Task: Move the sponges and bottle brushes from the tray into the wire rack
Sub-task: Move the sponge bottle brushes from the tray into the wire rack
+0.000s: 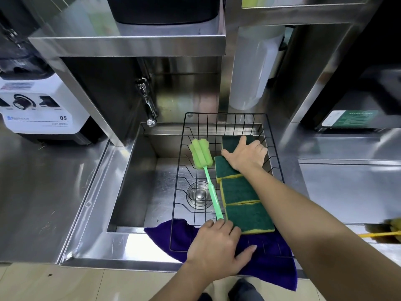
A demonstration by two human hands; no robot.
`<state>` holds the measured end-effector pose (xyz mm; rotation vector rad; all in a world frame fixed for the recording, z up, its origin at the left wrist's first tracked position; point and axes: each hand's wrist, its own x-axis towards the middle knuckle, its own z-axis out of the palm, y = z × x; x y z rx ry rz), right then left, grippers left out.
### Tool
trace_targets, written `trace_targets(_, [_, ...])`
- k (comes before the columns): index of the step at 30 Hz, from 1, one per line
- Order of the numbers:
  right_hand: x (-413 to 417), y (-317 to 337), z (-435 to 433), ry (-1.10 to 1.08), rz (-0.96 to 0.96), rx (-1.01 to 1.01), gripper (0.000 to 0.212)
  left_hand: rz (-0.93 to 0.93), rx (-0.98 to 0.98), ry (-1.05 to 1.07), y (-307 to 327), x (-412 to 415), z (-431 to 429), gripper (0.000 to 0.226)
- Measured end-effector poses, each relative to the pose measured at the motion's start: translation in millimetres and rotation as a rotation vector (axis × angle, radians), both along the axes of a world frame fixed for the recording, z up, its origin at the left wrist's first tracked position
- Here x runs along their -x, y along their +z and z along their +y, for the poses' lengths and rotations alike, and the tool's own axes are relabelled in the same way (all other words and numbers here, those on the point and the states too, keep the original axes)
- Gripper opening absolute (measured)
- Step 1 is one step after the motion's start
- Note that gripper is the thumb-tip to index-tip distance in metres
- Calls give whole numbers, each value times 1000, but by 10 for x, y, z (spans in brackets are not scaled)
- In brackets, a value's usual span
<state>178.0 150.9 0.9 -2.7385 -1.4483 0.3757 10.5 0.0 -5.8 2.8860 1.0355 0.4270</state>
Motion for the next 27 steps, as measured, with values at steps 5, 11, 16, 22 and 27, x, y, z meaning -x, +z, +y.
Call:
trace_targets(5, [-9,26,-40,65,-132,-86,76,-3,16,17,-2,-1,10,43])
trace_targets(11, [110,87,-135,266,92,-62,76,-10,13,11,-19,0,6,43])
trace_targets(16, [118,9,-223,259,101,0,67,-23,19,16,-2,-5,-2,43])
trace_targets(22, [-39,-13,-263,222,37,-9,68,-21,27,27,-1,1,11,42])
trace_targets(27, [-44,-18,-296,272,-42,11,72,-7,21,25,3,-5,1,42])
